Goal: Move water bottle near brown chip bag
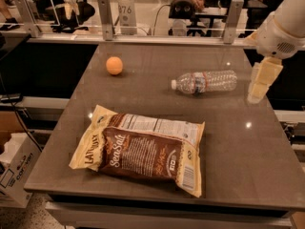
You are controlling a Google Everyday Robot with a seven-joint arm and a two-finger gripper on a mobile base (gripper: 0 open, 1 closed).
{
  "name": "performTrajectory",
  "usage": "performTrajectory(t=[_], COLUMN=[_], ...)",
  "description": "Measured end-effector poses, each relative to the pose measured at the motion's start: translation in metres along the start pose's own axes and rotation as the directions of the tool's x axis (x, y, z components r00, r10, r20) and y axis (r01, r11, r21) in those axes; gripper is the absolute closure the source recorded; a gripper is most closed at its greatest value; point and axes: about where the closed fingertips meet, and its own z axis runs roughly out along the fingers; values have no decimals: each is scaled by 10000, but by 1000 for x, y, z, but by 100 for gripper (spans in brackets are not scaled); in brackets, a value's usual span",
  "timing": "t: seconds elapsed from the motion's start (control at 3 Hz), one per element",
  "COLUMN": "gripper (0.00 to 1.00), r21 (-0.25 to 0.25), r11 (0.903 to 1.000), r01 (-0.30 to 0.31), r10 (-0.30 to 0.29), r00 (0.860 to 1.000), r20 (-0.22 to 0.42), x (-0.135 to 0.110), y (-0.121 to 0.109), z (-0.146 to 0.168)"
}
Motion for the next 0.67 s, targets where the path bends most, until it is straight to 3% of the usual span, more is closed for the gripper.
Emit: performTrajectory(t=[0.67], gripper=[0], r21=[-603], r11=[9973], r01=[428], r10=[-427], r00=[9991], r20=[18], x=[-1], y=[-28], z=[48])
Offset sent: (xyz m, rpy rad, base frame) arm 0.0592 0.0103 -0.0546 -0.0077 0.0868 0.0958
